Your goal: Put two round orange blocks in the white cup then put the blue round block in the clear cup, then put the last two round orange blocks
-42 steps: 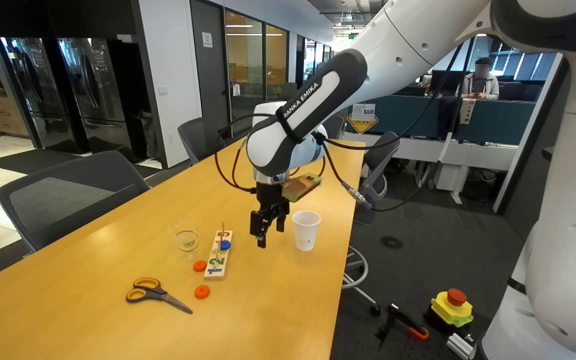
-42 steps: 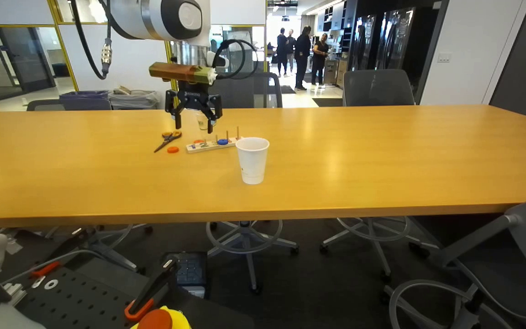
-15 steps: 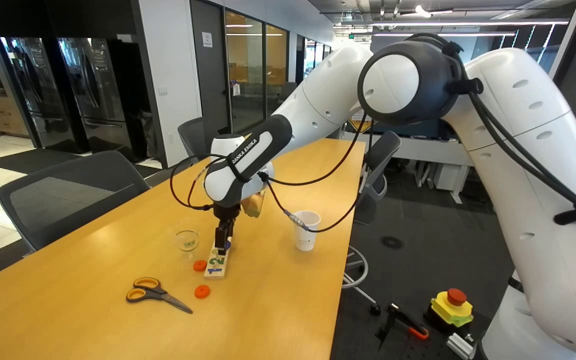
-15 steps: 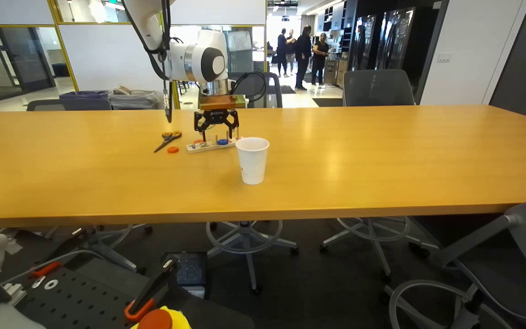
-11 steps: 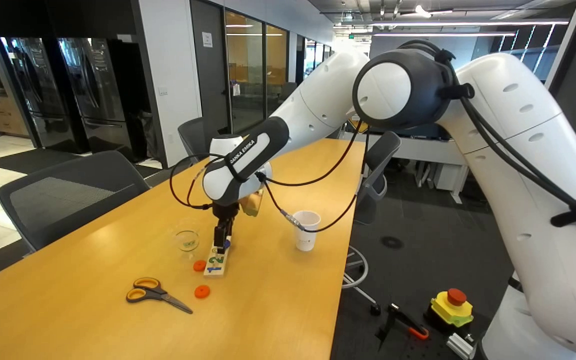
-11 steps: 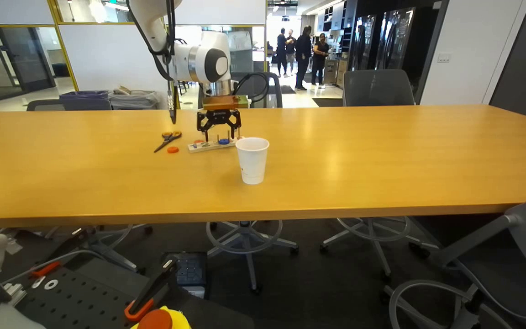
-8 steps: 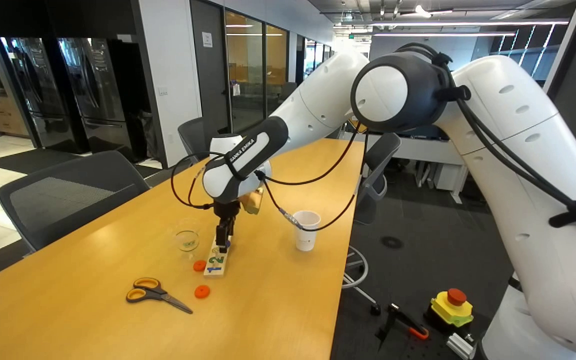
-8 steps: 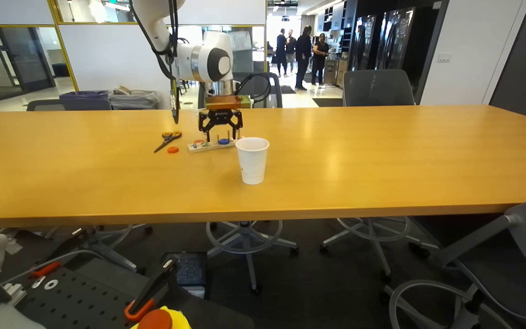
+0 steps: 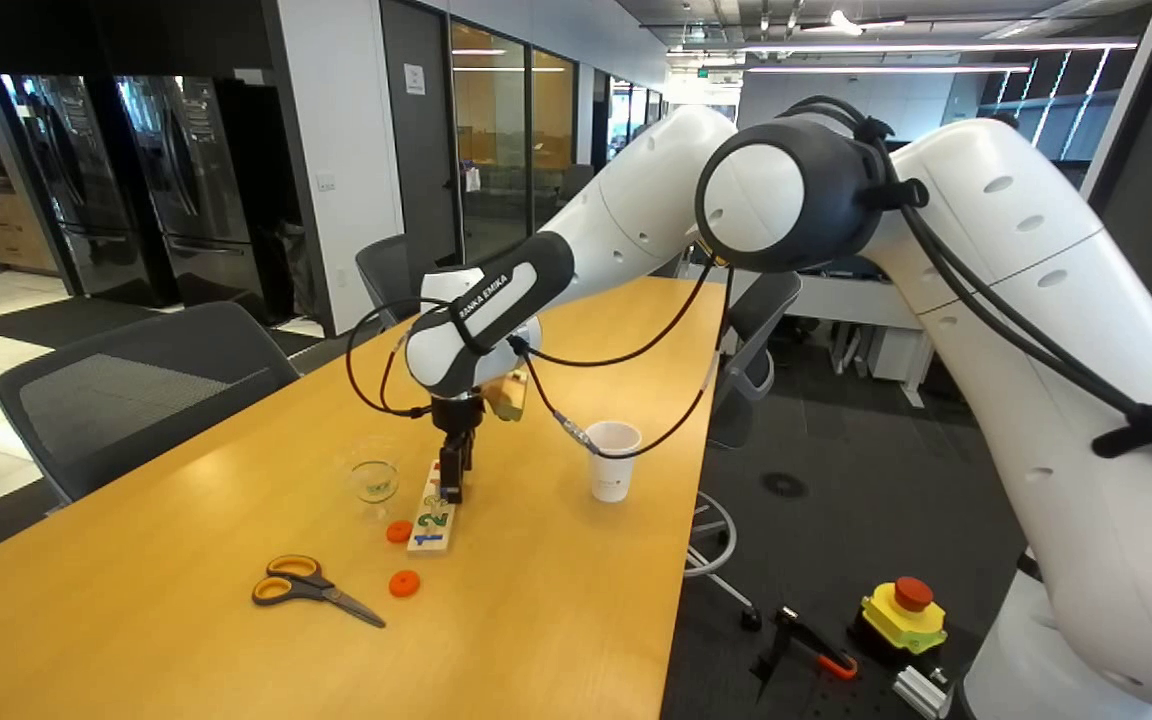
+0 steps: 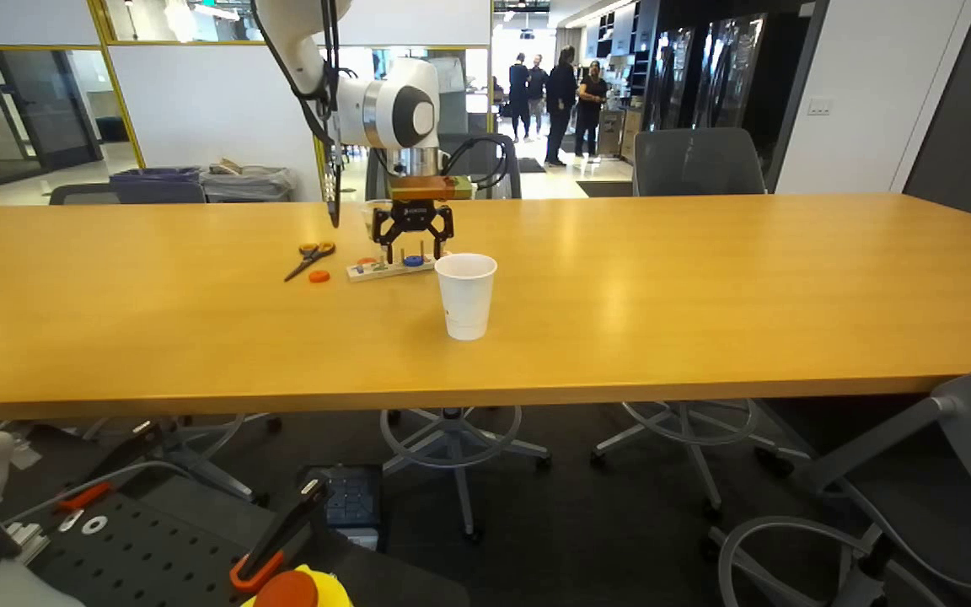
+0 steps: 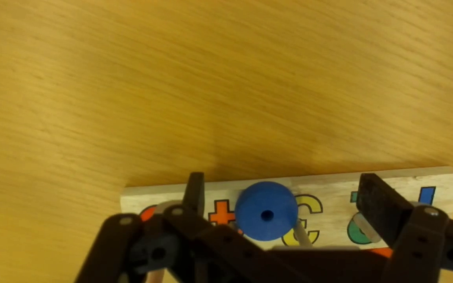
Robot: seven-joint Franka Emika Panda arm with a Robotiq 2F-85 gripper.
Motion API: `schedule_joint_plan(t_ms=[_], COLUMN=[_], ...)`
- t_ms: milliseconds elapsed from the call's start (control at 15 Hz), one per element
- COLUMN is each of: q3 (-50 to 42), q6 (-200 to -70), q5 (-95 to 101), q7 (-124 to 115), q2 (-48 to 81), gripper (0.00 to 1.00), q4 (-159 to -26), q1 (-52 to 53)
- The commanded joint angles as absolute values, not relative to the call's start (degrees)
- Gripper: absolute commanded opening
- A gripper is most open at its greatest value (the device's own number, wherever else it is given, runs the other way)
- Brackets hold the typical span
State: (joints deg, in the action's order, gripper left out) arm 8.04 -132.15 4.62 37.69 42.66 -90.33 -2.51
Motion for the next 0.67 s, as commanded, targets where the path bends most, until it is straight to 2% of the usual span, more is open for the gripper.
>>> schedule_joint_plan(t_ms=[0, 467, 533, 600], q3=[8.62, 8.60, 8.72, 8.71], q6=[-130.56, -130.31, -130.46, -130.39], q5=[4.40, 4.40, 4.33, 4.36], q7=[38.98, 38.97, 39.18, 39.19], q2=[44.98, 47.50, 47.70, 47.68], gripper=[1.00, 1.00, 0.75, 0.74], q4=[-86.21, -83.23, -82.99, -82.86], q1=[-2.83, -2.87, -2.96, -2.94])
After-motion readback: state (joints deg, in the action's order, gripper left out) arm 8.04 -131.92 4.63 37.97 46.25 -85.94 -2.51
